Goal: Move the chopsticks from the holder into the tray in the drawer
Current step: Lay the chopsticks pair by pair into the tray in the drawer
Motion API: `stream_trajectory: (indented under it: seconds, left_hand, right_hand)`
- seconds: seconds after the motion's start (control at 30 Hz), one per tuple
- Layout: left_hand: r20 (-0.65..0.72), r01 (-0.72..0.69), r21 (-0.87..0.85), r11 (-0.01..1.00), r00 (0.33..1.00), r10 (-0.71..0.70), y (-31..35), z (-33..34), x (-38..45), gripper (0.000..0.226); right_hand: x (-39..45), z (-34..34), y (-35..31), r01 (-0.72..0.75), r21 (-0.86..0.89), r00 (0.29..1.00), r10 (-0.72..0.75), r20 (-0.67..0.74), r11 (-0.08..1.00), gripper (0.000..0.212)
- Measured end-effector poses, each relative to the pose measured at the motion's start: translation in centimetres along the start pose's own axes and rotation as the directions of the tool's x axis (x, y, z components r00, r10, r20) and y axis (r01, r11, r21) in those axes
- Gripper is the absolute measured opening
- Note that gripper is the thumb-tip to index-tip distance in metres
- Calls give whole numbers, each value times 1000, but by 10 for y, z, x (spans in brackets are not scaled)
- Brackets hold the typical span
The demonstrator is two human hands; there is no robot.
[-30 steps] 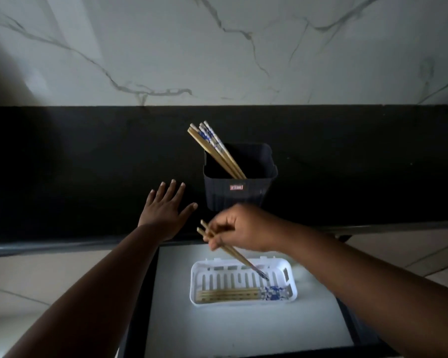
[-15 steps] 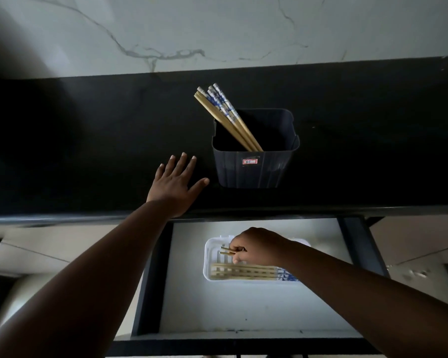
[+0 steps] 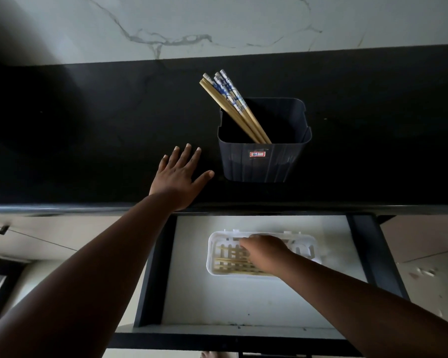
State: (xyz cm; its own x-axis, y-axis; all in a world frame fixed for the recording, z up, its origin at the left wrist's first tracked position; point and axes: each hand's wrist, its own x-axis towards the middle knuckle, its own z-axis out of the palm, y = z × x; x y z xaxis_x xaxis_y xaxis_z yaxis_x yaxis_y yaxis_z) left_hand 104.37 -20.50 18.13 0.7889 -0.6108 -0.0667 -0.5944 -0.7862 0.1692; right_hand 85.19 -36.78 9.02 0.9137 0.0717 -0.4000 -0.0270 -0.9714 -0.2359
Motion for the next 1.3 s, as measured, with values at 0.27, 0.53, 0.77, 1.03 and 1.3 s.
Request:
stream_trajectory:
  seconds: [0.27, 0.53, 0.77, 1.03, 1.3]
  left_hand:
    - [-10, -2, 0, 1000, 1000, 2, -2, 4, 2, 79]
    - [3, -1, 1, 1000, 1000, 1, -2, 1, 0, 79]
    - [4, -5, -2, 1000, 1000, 5, 0, 0, -1, 82]
    - [3, -10, -7, 1000, 1000, 10, 0, -1, -1, 81]
    - [-48, 11, 11, 1000, 999, -11, -1, 5, 1, 78]
  right_hand:
    - [-5, 14, 9, -36, -15, 999, 35, -32, 999, 27]
    - [-1, 10, -16, 3, -156, 1000, -8, -29, 988, 24]
    - [-2, -1, -47, 120, -301, 989, -139, -42, 946, 23]
    - [1, 3, -19, -31, -144, 995, 17, -99, 989, 27]
    - [-15, -56, -9, -147, 248, 988, 128, 91, 958, 29]
